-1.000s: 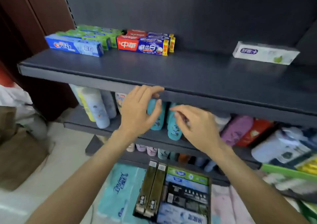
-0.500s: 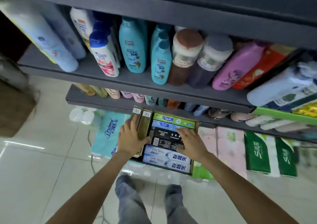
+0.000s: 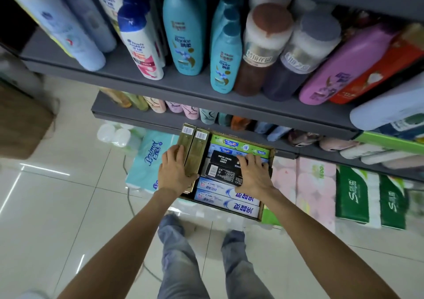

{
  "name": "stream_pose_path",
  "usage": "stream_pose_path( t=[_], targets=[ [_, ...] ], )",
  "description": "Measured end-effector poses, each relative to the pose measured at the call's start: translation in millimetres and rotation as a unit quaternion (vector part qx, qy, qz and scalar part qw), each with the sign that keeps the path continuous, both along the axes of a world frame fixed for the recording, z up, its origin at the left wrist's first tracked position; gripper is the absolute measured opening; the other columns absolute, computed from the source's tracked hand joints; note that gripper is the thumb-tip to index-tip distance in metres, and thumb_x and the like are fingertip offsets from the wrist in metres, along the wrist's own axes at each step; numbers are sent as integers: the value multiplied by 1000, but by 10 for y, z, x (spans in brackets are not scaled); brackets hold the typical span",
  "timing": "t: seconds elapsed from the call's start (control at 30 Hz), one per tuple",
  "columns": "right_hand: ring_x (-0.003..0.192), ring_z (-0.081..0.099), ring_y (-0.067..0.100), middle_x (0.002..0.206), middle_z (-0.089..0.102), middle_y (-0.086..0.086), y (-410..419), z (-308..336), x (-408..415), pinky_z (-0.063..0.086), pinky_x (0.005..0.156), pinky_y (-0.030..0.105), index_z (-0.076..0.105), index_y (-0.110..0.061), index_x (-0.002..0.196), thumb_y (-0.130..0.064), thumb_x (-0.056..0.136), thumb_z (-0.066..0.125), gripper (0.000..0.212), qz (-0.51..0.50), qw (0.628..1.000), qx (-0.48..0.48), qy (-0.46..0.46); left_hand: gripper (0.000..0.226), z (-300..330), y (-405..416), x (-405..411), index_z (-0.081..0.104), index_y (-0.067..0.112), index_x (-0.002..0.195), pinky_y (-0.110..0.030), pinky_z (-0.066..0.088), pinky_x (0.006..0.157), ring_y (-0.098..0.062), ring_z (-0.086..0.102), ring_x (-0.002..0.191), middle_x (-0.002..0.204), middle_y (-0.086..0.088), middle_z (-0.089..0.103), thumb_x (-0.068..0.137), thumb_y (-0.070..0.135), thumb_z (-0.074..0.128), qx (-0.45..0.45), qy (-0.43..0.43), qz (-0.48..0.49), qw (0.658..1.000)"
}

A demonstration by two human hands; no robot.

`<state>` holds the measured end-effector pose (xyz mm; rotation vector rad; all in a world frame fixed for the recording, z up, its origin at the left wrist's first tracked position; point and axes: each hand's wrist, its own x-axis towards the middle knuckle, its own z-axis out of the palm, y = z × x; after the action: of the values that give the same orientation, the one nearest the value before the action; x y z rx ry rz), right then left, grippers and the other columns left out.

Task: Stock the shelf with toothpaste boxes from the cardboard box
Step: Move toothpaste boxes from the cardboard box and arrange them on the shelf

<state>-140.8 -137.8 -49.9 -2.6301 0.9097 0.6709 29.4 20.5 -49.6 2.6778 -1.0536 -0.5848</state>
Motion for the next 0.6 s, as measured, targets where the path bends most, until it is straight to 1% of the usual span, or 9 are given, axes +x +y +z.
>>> stream_pose_path(
  t=[0.1, 0.17, 0.23, 0.3, 0.33, 0.4, 0.47, 0.53, 0.6],
  targets=[
    [123, 33, 25, 130, 36, 6, 16, 269, -108, 36, 101, 43, 26, -19, 142, -48, 61, 78, 101, -86, 991, 43, -90, 87, 115, -29, -63, 34, 12, 141, -49, 31, 104, -35, 25, 132, 145, -16, 27, 72, 50, 70, -21, -3, 14, 1000],
    [120, 39, 22, 128, 42, 4, -33, 446, -204, 38, 99, 38, 34, -19, 138, -45, 60, 79, 93, -193, 955, 145, -174, 83, 277, -62, -161, 41, 12, 137, -48, 26, 107, -36, 24, 133, 144, -19, 28, 71, 59, 58, -123, 27, 51, 991],
    [118, 46, 18, 128, 49, 1, -91, 637, -320, 39, 100, 36, 40, -22, 132, -40, 61, 81, 84, -259, 902, 247, -241, 83, 481, -108, -295, 41, 18, 137, -36, 23, 109, -26, 26, 134, 143, -9, 29, 67, 63, 52, -224, 124, 92, 962],
    [116, 51, 16, 124, 54, -3, -145, 813, -449, 40, 102, 37, 44, -32, 125, -30, 66, 83, 70, -277, 854, 320, -301, 83, 709, -196, -441, 35, 26, 140, -30, 33, 107, -13, 38, 129, 139, 5, 34, 69, 58, 63, -273, 279, 134, 911],
    [116, 52, 15, 121, 56, -6, -169, 908, -511, 40, 102, 36, 44, -37, 122, -29, 67, 82, 67, -275, 837, 347, -323, 81, 799, -249, -536, 32, 28, 141, -27, 40, 102, -9, 45, 123, 137, 8, 38, 73, 50, 69, -276, 358, 151, 879],
    [116, 52, 11, 121, 58, -9, -216, 1109, -630, 39, 102, 33, 45, -45, 119, -42, 60, 80, 68, -262, 816, 381, -346, 78, 932, -354, -742, 29, 29, 142, -29, 47, 95, -11, 53, 116, 138, 4, 45, 78, 39, 71, -270, 474, 157, 823],
    [116, 54, 9, 122, 60, -8, -261, 1327, -745, 40, 102, 31, 49, -47, 117, -52, 54, 75, 69, -253, 802, 404, -359, 75, 1039, -448, -980, 30, 28, 143, -40, 48, 95, -21, 58, 113, 132, -5, 54, 78, 38, 66, -286, 537, 162, 776],
    [112, 58, 10, 119, 63, -8, -300, 1552, -872, 43, 98, 28, 52, -45, 115, -50, 55, 75, 65, -246, 787, 429, -370, 66, 1175, -535, -1194, 32, 22, 144, -37, 54, 82, -22, 64, 99, 122, -6, 60, 85, 33, 59, -321, 589, 175, 721],
    [105, 62, 7, 113, 67, -8, -340, 1767, -1001, 45, 94, 24, 55, -38, 114, -38, 65, 78, 54, -240, 775, 446, -379, 56, 1357, -614, -1365, 35, 18, 142, -31, 54, 71, -19, 63, 88, 119, -6, 59, 91, 32, 54, -343, 616, 178, 687]
  ],
)
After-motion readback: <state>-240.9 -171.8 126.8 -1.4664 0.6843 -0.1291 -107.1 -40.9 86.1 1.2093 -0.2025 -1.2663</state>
